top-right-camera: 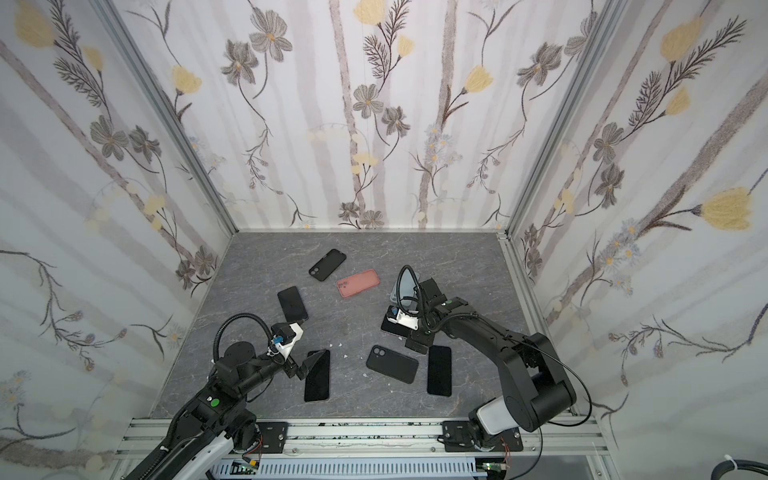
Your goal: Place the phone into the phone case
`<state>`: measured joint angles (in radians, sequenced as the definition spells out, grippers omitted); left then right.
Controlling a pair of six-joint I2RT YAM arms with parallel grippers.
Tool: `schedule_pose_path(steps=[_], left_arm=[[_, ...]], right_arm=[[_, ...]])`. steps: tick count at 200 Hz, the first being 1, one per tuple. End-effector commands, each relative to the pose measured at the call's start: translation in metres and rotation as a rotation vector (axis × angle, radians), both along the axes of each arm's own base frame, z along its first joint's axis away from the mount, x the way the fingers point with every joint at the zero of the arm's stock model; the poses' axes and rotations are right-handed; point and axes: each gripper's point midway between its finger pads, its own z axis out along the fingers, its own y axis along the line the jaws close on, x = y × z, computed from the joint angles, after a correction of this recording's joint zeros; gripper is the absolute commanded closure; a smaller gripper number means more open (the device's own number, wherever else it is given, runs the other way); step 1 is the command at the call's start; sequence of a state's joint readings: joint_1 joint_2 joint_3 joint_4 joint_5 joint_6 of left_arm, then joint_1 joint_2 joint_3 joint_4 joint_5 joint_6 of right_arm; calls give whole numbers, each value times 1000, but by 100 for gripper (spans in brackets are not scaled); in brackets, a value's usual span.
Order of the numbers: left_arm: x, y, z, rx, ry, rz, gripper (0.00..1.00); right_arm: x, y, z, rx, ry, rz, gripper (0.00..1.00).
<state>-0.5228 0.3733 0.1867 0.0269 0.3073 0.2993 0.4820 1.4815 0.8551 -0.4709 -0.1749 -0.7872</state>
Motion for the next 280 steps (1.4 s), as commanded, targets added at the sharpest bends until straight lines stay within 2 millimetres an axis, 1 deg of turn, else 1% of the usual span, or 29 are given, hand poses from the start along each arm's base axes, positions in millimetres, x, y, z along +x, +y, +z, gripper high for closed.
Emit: schedule_pose_path(steps=[1,62,134,153,156,162,223,243,280], left_arm=[[0,-1,2,5,-28,-9,0],[1,-2,-7,26,-11,-3,0],[1,-1,-6,27,-13,1,0],[1,-1,-5,23,-17,0,0],[0,-2,-4,22,-19,-1,0],[0,-2,-3,21,-21,-1,0],[0,-2,-5,21,-20,-3,0],[0,-2,-5,22,-17,-6,0],[-1,-5,-8,24,-11,-17,0]], right_arm=[[0,1,-6,-4,4,18,0],[1,-2,-17,-14,41,-3,1],[-6,0,-30,-3,109,-10,0],[-5,0,-30,-1,107,-17,0],[-7,-1,-36,-11,128,-20,0],[-7,-1,-38,-13,138,-24,0],[-8,-2,-44,-25,159,-28,0],[-6,0,-43,-24,170,-28,0],[7,8,-29,-6,145,-23,1]])
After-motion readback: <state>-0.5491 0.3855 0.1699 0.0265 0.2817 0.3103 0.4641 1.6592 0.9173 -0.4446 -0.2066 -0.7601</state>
